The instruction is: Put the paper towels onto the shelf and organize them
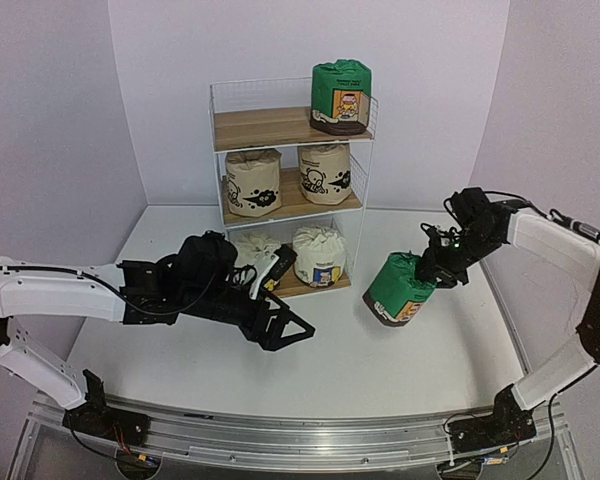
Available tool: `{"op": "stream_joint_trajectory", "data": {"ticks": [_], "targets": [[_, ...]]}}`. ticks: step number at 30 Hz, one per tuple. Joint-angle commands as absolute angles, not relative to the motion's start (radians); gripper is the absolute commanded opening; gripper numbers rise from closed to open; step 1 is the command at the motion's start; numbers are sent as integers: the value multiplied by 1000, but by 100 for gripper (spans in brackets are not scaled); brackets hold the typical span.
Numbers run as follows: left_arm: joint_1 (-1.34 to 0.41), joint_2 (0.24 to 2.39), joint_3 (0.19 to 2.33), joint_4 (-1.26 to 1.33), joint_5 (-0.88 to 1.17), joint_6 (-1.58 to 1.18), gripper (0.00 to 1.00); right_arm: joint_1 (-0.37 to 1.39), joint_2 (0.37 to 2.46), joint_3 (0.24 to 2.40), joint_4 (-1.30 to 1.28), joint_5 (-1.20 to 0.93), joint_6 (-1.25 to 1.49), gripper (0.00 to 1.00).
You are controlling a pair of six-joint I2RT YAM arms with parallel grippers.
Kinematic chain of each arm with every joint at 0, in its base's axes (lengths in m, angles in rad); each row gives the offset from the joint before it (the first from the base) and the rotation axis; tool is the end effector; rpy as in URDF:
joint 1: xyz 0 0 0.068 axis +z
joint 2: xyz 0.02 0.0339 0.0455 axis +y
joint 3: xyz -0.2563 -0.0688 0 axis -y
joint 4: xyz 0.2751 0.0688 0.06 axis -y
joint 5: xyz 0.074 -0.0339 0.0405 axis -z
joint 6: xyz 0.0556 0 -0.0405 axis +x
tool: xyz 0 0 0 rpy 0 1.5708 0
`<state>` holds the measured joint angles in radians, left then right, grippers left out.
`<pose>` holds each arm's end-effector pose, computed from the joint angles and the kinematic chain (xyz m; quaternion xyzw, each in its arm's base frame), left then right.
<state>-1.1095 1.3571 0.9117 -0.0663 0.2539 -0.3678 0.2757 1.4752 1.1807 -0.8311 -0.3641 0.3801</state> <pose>0.1438 -0.3207 0.2370 0.3699 0.7747 -0.4182 0.2969 0.3126 0.1090 0.2325 0.0101 0.9600 0.2371 0.1487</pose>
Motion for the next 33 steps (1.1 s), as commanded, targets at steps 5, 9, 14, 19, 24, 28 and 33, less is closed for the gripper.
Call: {"op": "stream_joint_trajectory", "data": {"ticks": [5,9,14,19,24,28,33], "targets": [[-1109,1516,1098,37,491,-210,100,383,1363,1122,-971,-779,166,20],[-1109,1597,1171,19,593,-182,100,500,1373,1154,-988,-798,114,20],[-1109,1653,1226,-42,674,-171,100,543,1390,1180,-987,-871,80,20],[-1112,1672,1241,-36,729,-175,100,570,1418,1211,-987,-889,69,20],[-1114,1697,1253,-43,777,-179,100,583,1432,1247,-987,-889,56,20],[-1115,1707,1253,-22,827,-192,94,583,1442,1262,-986,-885,49,20],[-1117,1710,1249,11,874,-223,72,584,1451,1284,-986,-889,46,20]]}}
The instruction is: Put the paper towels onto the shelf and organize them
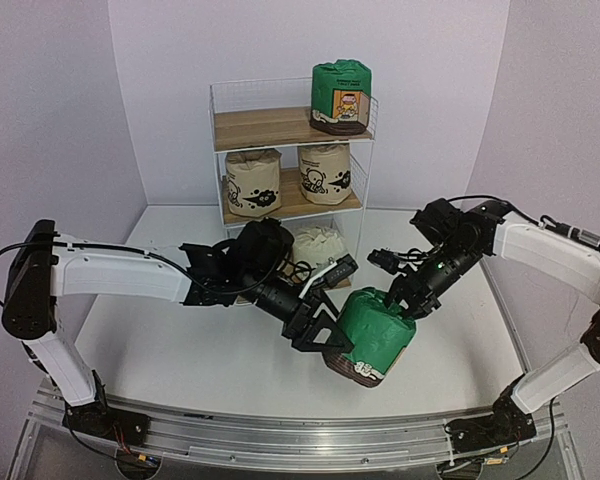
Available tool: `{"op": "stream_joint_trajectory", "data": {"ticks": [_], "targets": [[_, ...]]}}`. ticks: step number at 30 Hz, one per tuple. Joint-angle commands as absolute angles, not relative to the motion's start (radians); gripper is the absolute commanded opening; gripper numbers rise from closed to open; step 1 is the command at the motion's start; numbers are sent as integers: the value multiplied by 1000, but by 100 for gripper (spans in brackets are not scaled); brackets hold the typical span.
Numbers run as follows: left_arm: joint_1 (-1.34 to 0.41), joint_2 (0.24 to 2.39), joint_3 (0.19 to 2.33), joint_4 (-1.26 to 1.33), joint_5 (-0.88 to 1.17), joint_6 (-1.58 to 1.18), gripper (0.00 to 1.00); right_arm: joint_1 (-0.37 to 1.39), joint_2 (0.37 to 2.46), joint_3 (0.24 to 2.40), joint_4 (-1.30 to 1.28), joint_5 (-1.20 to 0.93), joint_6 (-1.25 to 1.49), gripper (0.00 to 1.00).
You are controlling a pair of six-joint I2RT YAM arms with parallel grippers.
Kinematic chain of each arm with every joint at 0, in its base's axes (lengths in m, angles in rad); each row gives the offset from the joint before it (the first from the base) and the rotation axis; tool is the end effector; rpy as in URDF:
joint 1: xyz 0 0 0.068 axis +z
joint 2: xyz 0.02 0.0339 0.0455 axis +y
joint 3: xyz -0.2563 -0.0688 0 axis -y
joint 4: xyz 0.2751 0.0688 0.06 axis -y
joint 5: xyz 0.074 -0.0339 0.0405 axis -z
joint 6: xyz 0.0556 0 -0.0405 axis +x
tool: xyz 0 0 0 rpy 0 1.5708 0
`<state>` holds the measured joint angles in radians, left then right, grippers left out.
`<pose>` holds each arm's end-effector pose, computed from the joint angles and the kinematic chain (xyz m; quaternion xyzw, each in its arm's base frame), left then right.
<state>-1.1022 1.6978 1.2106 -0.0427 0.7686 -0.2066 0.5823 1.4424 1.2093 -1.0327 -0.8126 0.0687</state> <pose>0.1561 -0.3940 0.2344 0.5163 0.6443 -0.5387 0.1678 0.2304 0.2000 0.2555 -0.2887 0.8629 0.4147 0.0073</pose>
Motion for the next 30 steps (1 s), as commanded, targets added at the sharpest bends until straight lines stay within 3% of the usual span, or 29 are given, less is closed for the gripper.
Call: {"op": "stream_joint_trajectory", "data": {"ticks": [1,7,15,30], "targets": [[-1118,1708,1249,22,871,-229,68,584,1451,1288,-986,-888,48,20],[-1120,1692,1239,57,843,-265,47,584,1440,1319,-986,-844,82,30],[-1120,1640,1173,140,810,-323,30,583,1339,1353,-989,-728,151,51],[-1119,1540,1097,165,739,-323,23,583,1119,1441,-1058,-366,164,74]]}}
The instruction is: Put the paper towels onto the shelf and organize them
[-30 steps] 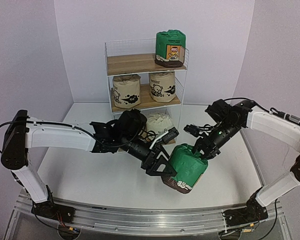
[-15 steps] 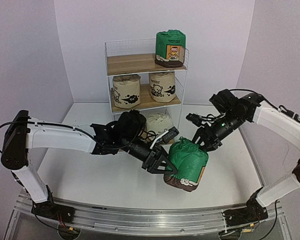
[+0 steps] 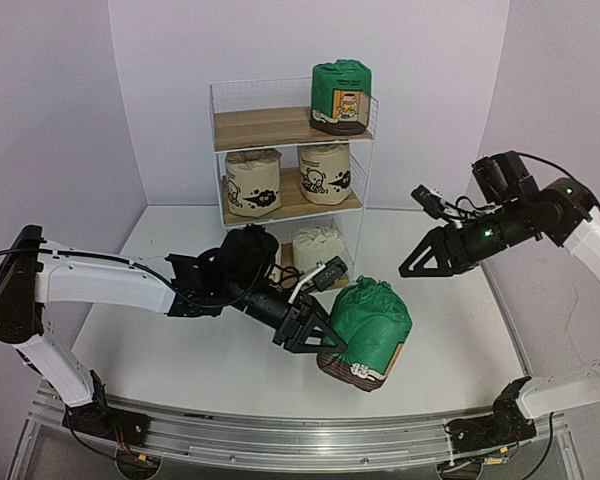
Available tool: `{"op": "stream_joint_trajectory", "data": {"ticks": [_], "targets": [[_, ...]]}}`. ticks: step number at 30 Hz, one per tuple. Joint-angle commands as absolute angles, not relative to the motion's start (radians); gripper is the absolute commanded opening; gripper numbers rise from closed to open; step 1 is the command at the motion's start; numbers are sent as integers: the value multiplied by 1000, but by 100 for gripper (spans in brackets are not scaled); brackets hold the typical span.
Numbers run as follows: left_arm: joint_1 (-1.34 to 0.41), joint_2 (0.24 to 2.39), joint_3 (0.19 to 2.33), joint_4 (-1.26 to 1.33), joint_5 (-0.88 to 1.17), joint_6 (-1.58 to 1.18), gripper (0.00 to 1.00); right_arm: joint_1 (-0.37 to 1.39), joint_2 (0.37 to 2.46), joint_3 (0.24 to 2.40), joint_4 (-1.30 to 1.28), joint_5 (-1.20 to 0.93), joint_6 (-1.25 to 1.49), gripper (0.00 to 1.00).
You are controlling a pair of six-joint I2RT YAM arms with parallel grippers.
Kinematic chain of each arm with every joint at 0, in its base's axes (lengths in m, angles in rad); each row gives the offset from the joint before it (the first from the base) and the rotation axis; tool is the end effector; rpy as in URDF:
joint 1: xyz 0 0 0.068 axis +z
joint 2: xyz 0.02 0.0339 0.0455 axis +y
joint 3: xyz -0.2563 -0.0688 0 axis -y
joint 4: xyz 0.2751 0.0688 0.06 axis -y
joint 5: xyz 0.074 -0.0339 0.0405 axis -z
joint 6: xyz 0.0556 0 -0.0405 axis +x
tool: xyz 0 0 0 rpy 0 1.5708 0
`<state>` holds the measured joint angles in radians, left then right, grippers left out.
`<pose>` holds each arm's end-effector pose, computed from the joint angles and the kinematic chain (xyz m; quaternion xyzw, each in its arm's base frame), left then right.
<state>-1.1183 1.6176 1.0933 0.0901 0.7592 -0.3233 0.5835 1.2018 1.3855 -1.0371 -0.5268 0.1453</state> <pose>0.1422 -0.3800 0.2356 0.4869 0.6446 -0.5645 0.1694 0.2077 0.1706 0.3698 -0.2857 0.8626 0.3486 0.2298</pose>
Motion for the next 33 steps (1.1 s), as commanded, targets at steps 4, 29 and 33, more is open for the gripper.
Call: {"op": "stream_joint_trajectory", "data": {"ticks": [4,29,33], "targets": [[-1120,1535,1103,147,732,-311,23,583,1102,1440,-996,-516,189,73],[-1119,1465,1006,421,522,-554,15,583,976,1124,-798,-649,315,76],[-1119,1455,1005,477,502,-592,15,583,976,1040,-651,-708,378,77]]}}
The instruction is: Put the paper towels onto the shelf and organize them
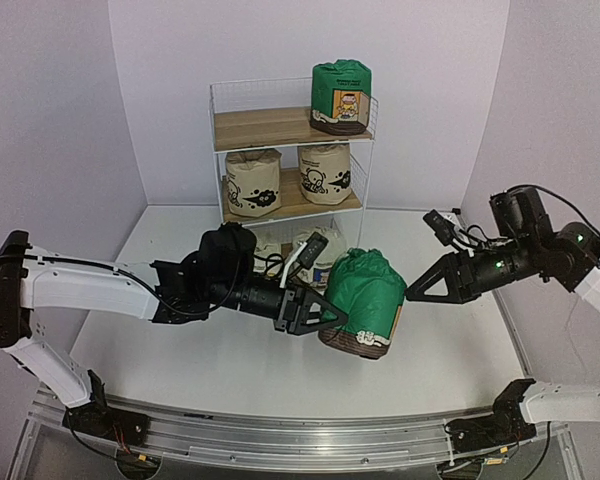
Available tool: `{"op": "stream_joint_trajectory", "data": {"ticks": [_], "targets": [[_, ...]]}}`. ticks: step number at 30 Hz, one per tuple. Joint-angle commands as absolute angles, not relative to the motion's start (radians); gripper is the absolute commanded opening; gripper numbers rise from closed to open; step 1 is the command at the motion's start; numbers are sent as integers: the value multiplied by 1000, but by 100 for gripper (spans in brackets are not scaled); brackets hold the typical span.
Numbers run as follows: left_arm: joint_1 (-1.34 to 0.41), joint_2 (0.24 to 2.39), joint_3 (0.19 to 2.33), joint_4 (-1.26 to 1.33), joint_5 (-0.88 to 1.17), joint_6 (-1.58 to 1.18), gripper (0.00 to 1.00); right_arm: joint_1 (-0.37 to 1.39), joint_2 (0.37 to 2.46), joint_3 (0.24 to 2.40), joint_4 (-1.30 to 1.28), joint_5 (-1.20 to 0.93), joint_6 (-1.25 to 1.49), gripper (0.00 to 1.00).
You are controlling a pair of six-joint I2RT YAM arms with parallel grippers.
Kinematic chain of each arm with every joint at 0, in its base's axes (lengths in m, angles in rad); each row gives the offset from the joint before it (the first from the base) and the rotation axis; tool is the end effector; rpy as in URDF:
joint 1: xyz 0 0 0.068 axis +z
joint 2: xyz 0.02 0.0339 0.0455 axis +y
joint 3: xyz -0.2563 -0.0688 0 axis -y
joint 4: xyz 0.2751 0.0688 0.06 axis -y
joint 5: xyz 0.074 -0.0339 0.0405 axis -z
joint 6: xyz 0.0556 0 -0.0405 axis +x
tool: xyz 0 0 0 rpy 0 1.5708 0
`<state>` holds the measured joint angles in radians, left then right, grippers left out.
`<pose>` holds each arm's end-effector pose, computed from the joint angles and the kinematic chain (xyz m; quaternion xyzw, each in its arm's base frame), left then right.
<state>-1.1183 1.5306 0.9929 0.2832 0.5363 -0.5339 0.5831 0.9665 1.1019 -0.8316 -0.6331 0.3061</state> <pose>0.1470 -0.3673 0.2496 0.3749 0.6838 -0.5757 0.2456 0.1739 0.1541 0.3448 -0.2494 0.8344 0.4277 0.2420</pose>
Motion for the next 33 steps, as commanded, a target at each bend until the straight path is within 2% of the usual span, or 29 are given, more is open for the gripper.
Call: {"op": "stream_joint_trajectory", "data": {"ticks": [1,12,24,33], "targets": [[-1118,1454,1006,483,498,-595,15,583,980,1024,-623,-711,392,77],[-1120,1466,1015,515,502,-609,14,588,985,914,-249,-810,511,82],[-1118,1475,1055,432,452,-585,14,643,1039,954,-239,-829,465,82],[-1118,1489,1088,378,432,-590,13,671,1053,970,-241,-941,399,84]]}}
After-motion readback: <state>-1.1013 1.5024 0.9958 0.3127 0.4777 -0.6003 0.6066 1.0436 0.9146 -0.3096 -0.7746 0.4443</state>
